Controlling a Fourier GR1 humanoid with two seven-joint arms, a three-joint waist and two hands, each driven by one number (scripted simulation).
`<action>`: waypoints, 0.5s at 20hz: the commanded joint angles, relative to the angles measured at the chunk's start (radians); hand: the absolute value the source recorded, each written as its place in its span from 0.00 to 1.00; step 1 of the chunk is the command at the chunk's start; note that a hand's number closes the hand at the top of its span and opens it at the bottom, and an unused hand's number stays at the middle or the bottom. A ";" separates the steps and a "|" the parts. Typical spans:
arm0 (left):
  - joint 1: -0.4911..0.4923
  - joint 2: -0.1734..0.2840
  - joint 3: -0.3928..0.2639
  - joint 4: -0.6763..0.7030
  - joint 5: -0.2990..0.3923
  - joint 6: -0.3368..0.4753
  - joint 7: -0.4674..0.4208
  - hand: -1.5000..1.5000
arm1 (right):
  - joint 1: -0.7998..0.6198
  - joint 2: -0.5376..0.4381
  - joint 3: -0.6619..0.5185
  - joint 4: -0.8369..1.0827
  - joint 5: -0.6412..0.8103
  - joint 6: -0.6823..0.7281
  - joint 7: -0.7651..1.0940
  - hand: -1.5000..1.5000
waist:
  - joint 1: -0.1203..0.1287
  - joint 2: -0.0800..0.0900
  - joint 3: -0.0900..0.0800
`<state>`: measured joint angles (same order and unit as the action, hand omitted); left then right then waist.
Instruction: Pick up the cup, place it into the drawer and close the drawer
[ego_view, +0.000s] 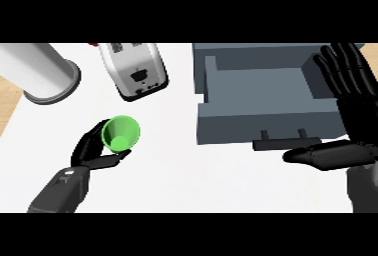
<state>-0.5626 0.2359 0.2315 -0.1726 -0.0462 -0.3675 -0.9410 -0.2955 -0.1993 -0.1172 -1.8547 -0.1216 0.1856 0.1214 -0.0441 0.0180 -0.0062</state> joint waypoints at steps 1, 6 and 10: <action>0.033 -0.031 -0.006 -0.047 -0.011 -0.009 -0.198 1.00 | 0.028 0.000 0.011 -0.017 0.016 0.003 -0.005 0.00 | 0.002 -0.002 0.000; 0.022 -0.045 0.014 -0.084 -0.021 0.239 -0.257 1.00 | -0.005 -0.019 -0.017 0.013 -0.012 0.013 0.014 0.00 | 0.009 -0.002 0.001; 0.027 -0.065 0.117 -0.094 0.059 0.399 -0.260 1.00 | 0.034 0.007 -0.009 0.010 0.000 0.008 -0.040 0.00 | 0.015 -0.003 0.002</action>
<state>-0.5407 0.1985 0.2892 -0.2521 -0.0283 -0.1070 -1.0764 -0.2815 -0.2051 -0.1296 -1.8525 -0.1262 0.1921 0.1121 -0.0357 0.0160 -0.0049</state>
